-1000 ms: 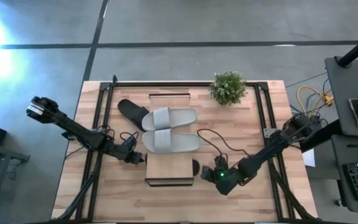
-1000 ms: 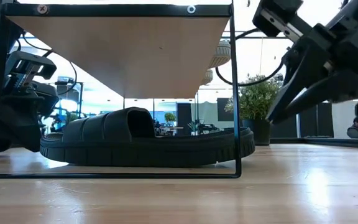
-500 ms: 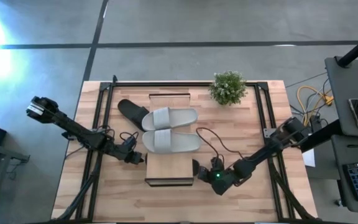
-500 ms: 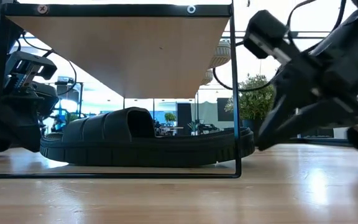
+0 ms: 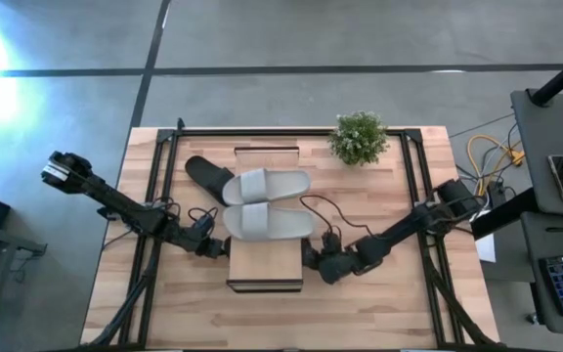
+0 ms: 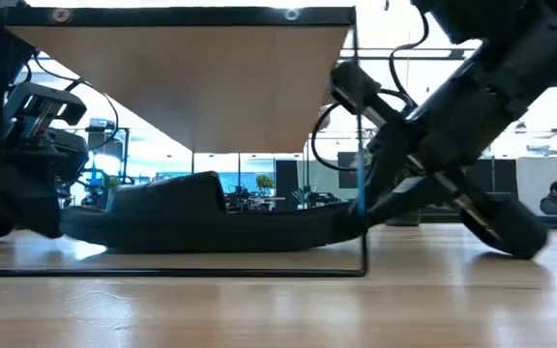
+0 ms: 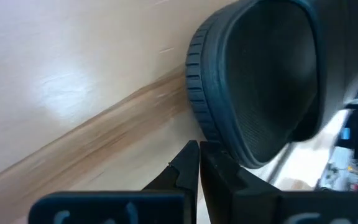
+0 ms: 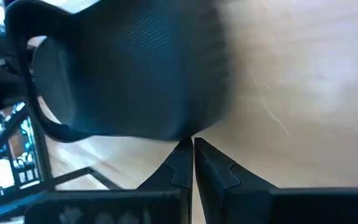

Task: Pick and place slides into the shelf
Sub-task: Move the bottom black slide under the shelf

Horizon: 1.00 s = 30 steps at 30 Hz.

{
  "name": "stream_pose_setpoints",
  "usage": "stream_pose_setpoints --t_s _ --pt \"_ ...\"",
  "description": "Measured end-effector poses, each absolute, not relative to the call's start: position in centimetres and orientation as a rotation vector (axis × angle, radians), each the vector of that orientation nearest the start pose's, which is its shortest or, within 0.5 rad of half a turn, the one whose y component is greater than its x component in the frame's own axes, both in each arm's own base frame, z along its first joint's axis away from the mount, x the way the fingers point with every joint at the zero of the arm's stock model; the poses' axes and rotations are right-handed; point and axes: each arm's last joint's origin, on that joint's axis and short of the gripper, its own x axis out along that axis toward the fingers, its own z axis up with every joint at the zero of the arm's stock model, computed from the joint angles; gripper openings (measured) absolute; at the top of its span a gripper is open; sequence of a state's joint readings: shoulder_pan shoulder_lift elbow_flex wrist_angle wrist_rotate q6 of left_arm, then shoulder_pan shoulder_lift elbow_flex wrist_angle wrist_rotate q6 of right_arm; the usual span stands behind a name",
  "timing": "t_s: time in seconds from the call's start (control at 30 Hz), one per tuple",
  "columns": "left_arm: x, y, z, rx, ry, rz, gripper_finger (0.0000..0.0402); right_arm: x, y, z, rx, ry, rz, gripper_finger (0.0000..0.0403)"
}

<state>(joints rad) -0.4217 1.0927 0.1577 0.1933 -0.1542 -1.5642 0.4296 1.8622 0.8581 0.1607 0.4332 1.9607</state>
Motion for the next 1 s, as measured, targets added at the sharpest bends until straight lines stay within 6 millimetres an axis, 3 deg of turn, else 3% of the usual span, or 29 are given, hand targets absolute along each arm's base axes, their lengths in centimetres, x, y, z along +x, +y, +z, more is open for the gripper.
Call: stream_pose_setpoints --t_s 0.33,0.67,0.87,1.0 --pt "15.1 -6.1 11.1 -1.261 0.695 0.378 0.0 31.8 12.8 11.4 1.464 0.451 -0.683 0.0009" --pt "14.6 -5.8 10.7 -1.22 0.72 0.443 0.0 32.5 14.2 12.9 1.464 0.46 -0.461 0.0009" --pt "14.3 -5.5 11.0 -1.212 0.681 0.454 0.0 31.1 15.6 13.7 1.413 0.539 -0.446 0.0009" --pt "14.2 -5.7 11.9 -1.223 0.649 0.386 0.0 28.7 16.3 13.8 1.371 0.607 -0.597 0.0009"
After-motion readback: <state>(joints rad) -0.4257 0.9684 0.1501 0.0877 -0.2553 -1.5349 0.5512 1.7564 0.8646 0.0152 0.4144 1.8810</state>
